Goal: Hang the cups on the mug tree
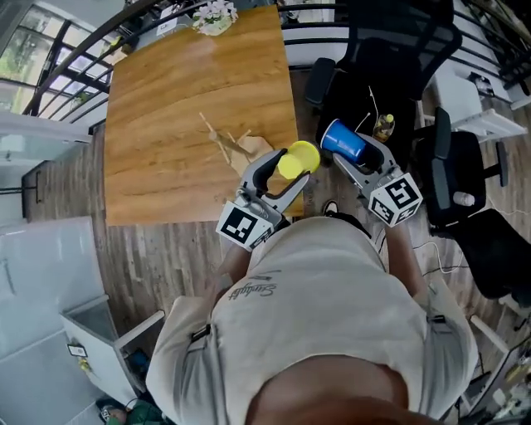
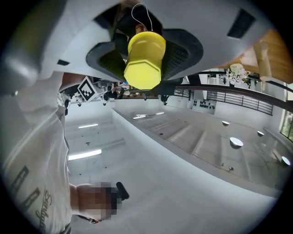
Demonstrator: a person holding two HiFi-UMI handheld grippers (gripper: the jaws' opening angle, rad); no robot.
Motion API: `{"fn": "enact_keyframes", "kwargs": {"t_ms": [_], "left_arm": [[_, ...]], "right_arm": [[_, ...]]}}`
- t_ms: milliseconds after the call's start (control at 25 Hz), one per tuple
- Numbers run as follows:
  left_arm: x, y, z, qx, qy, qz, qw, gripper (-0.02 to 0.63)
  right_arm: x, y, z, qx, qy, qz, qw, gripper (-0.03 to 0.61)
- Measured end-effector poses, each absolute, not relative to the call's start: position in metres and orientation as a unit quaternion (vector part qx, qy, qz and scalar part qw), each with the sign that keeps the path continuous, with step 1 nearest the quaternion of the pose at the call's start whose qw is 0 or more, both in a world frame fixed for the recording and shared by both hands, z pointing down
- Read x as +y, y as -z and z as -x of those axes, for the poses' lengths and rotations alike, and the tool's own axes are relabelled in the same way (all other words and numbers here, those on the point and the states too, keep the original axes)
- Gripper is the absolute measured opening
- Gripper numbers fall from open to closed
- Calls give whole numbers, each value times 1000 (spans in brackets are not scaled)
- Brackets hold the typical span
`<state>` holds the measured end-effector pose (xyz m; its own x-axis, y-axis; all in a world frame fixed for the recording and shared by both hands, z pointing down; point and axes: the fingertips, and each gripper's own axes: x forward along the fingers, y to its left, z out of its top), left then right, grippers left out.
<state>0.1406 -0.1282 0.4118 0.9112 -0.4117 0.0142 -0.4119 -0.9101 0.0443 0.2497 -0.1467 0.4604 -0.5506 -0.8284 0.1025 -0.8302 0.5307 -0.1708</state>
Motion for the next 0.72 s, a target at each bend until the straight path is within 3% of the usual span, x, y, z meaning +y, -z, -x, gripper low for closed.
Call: {"fn": "enact_keyframes", "kwargs": {"t_ms": [720], "left_arm": [[-116,-378,-80,-412,11,-911,-1,256]], "right_arm": [[-173,-469,-183,-952,-107,-283,40,239]]}}
